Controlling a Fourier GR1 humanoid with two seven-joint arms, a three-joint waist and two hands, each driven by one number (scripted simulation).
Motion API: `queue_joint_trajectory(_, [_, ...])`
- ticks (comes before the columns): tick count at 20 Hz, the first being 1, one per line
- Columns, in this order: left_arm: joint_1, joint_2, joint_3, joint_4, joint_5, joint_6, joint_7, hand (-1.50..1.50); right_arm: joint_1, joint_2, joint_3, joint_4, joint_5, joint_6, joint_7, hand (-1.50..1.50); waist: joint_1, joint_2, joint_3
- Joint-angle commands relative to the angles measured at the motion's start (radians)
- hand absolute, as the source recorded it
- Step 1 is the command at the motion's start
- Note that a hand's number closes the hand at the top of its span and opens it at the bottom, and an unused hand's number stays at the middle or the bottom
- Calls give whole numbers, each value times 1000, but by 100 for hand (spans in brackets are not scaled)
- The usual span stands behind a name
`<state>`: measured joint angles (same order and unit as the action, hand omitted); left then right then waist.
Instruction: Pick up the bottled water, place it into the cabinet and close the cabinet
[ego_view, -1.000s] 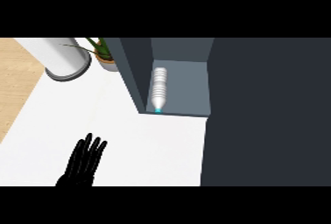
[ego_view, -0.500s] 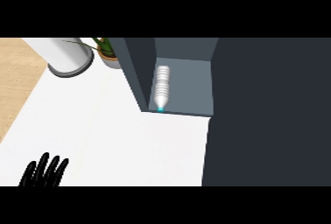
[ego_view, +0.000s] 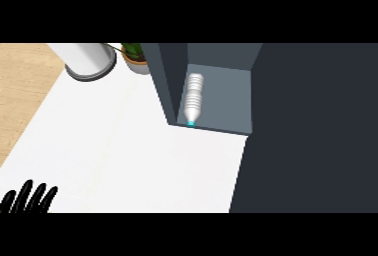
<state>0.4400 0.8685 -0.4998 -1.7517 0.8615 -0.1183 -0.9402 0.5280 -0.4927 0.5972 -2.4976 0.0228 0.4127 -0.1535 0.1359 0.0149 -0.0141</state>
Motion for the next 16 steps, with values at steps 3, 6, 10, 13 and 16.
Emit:
queue_joint_trajectory(3, [7,41,39,7,25,-51,-9,-150,-149,2,120,12,45,34,198,150,23,10,-5])
queue_joint_trajectory(6, [8,69,57,-2,38,-73,-4,-150,-187,36,123,32,10,12,220,150,34,14,-5])
queue_joint_trajectory(10, [4,82,64,-8,24,-88,-10,-150,-218,88,109,72,-22,-22,245,150,42,19,-5])
queue_joint_trajectory(13, [-1,95,82,-14,40,-98,-5,-150,-223,113,86,86,-43,-41,266,150,38,24,-5])
queue_joint_trajectory(16, [4,96,85,-4,49,-100,1,-150,-228,141,84,101,-62,-48,275,150,42,29,-5])
